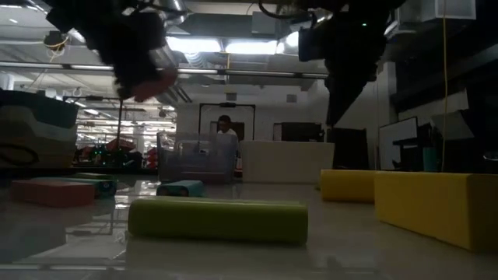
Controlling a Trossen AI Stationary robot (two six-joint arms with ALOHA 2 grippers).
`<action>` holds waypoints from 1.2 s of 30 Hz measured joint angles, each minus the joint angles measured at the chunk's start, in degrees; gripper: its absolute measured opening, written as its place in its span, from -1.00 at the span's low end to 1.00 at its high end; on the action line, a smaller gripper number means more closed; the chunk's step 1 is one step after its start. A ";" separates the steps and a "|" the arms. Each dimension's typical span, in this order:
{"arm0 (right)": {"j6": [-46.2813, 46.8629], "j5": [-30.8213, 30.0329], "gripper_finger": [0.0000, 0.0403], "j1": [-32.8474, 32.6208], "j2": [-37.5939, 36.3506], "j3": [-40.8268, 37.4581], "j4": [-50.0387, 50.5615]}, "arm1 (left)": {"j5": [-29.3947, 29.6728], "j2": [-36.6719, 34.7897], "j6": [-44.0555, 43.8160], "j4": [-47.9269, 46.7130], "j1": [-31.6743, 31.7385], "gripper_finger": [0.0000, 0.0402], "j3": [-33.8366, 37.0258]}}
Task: Sort blocks
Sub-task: Put the pink block into the black bin, then put the green block into the white bin
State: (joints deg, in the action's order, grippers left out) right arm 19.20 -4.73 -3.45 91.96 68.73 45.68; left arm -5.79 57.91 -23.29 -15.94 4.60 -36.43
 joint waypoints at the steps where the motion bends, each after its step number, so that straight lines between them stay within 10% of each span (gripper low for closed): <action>1: 3.23 -0.10 0.06 0.36 0.00 0.00 -0.06 | 3.06 0.28 1.61 2.37 0.00 -0.57 0.00; 6: 16.66 -0.22 0.21 2.29 0.00 0.00 -0.36 | 15.43 2.08 9.04 12.60 0.32 -0.56 -0.02; 17: 20.02 -0.47 0.23 2.72 4.62 -1.84 -3.14 | 23.07 12.24 17.77 16.66 3.37 -0.56 0.00; 36: 25.91 -0.68 0.23 2.76 13.05 -1.86 -4.29 | 23.14 18.97 18.86 16.85 5.20 -0.03 0.04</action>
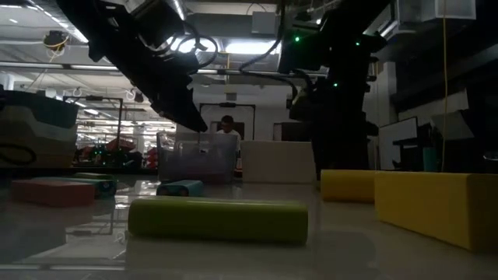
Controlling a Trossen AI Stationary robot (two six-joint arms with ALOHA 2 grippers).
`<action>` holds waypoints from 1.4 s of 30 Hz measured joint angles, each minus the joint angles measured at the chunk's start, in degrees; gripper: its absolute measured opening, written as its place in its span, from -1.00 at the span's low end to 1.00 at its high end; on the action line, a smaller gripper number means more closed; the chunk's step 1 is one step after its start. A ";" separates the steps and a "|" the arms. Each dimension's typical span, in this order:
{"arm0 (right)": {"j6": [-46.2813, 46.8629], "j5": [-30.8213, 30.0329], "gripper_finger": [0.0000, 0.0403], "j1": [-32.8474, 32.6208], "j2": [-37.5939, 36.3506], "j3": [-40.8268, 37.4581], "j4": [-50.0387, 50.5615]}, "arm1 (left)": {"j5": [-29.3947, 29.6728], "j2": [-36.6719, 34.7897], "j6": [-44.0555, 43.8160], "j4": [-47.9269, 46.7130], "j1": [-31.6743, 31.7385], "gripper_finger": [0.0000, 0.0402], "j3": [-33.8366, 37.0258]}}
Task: Sort blocks
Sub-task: Put the green block into the white bin
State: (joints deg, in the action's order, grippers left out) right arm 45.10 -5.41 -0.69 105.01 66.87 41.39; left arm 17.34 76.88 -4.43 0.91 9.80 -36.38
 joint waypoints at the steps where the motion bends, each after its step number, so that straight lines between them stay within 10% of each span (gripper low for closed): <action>1: 0.03 0.02 0.23 0.00 0.22 0.00 0.07 | 0.02 0.00 -0.02 -0.03 0.00 -0.03 -0.02; 11: -0.20 1.66 0.19 0.00 2.75 0.15 0.06 | -0.03 0.00 -0.04 -0.30 0.00 -0.02 -0.02; 21: -1.92 1.44 -0.53 0.00 2.81 0.11 -0.18 | -0.20 0.00 -0.04 -0.28 -0.04 -0.02 -0.01; 42: -17.60 11.51 -0.48 2.27 3.13 17.23 8.45 | -0.46 -4.14 1.47 -0.89 -5.41 -0.02 0.00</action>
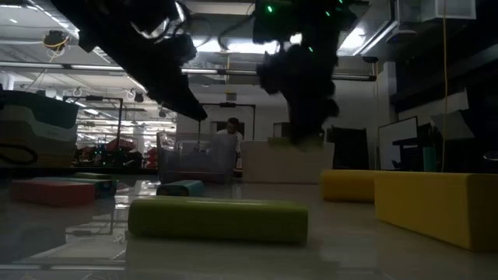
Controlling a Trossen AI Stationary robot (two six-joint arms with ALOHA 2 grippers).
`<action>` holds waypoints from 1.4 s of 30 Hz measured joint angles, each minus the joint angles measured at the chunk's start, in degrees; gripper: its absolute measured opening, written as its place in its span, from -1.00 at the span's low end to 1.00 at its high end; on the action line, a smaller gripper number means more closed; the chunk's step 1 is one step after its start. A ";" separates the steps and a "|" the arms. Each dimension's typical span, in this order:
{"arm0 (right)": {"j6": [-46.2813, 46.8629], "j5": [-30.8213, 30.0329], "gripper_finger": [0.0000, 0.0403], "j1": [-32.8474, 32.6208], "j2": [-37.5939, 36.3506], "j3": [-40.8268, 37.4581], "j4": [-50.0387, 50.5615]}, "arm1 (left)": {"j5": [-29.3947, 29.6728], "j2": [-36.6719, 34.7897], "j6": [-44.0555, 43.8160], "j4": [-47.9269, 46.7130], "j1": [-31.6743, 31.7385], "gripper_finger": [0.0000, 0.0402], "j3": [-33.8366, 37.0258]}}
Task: Sort blocks
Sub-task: Put the green block into the white bin
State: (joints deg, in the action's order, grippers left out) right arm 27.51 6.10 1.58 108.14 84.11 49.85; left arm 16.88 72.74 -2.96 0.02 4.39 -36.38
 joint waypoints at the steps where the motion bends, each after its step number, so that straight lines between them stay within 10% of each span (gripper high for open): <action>1: -1.23 -0.07 -0.46 0.51 0.00 1.62 1.02 | 0.00 -0.71 0.00 -0.17 -0.50 -0.02 -0.02; 13: -18.34 -13.08 -0.43 9.11 -0.20 13.93 5.72 | -0.41 -10.25 -4.12 -18.40 -7.43 -0.02 -0.02; 42: -20.41 -3.37 0.02 17.78 -0.20 13.74 7.47 | -8.41 -10.33 -2.80 -30.80 -13.27 -0.02 3.77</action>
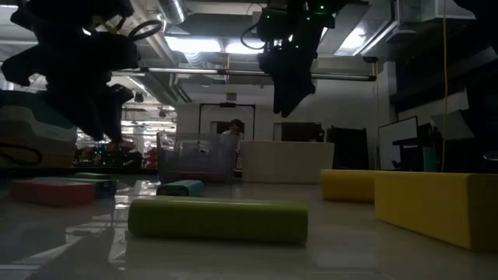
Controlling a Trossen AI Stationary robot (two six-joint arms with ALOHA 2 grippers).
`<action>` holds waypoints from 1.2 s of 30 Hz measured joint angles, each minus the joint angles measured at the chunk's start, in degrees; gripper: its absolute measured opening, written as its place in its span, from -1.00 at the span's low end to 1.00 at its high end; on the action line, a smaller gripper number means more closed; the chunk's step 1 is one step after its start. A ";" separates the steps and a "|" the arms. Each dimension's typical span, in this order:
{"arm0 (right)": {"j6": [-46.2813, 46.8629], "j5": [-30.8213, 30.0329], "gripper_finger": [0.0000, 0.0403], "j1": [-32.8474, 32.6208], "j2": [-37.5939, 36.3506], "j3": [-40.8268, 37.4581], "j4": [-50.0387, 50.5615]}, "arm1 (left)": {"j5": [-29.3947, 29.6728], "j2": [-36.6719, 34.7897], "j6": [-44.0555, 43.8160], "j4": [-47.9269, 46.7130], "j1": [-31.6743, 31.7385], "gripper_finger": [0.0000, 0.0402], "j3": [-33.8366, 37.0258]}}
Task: Sort blocks
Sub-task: Put the green block into the white bin
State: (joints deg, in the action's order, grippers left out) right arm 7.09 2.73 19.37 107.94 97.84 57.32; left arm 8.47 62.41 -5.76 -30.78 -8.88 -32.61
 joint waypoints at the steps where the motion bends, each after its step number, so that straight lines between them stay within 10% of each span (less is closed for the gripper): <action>1: 0.01 1.79 0.02 -0.20 0.00 0.00 0.02 | 0.00 0.00 -0.04 0.08 0.10 -0.02 0.13; 12: 0.08 16.10 0.00 -3.60 0.00 0.00 -0.09 | -1.05 0.46 3.88 0.00 0.41 -0.02 0.19; 36: -2.10 15.50 0.00 -20.98 0.00 0.00 0.94 | -1.05 16.44 7.69 1.35 0.41 -0.12 -0.07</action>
State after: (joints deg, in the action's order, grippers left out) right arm 4.99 18.23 -1.61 107.94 97.84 58.26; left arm 7.42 78.85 1.93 -29.43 -8.47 -32.69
